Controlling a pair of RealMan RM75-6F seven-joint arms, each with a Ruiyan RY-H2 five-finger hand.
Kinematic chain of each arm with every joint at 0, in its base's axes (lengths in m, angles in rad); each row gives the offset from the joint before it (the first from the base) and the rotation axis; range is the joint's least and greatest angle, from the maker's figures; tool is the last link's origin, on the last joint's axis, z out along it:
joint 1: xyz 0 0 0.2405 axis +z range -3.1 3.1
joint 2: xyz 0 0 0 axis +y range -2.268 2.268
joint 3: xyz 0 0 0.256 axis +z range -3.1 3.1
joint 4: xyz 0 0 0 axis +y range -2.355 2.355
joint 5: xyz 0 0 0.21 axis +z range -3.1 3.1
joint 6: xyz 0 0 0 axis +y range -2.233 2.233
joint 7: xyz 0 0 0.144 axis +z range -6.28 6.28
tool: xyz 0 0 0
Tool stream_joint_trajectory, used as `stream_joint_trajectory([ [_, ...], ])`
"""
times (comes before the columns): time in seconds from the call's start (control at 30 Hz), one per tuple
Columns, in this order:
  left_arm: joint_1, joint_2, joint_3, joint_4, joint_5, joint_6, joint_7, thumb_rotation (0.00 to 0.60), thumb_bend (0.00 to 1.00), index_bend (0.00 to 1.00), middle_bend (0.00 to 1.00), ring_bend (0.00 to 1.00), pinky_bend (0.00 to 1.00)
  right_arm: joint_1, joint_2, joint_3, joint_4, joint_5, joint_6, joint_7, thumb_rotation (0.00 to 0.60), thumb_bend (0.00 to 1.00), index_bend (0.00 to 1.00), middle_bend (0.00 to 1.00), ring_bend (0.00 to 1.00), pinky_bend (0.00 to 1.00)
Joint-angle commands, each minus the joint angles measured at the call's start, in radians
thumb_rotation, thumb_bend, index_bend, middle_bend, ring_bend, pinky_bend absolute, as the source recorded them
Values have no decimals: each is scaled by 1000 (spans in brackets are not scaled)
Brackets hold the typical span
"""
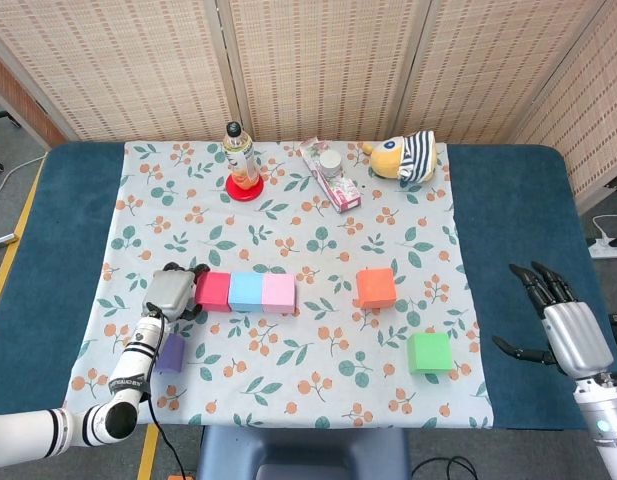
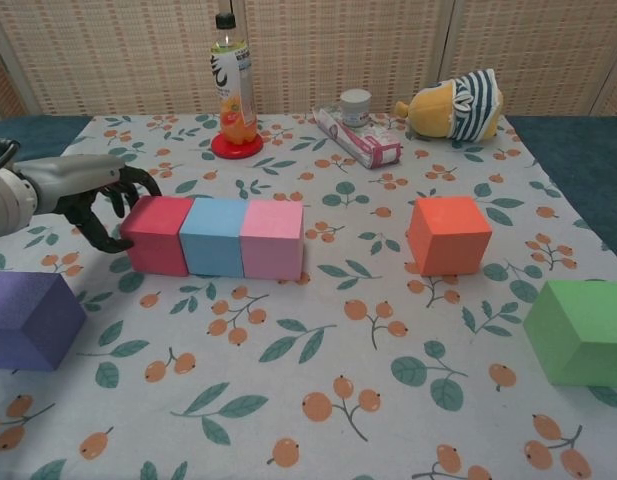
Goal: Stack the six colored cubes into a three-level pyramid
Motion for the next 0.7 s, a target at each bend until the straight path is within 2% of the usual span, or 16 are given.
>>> stream_joint_trajectory([
  [0.03, 0, -8, -5, 2, 0, 10, 3, 600, 341, 208, 341, 312, 190, -1, 0, 0, 1, 0, 0, 0, 445, 95, 0, 129, 0, 112],
  [0.7, -4, -6, -22, 13, -26, -4, 8, 600, 341, 193, 338, 312, 193, -5, 2, 1, 6, 3, 1, 7, 445, 95, 0, 129, 0, 112],
])
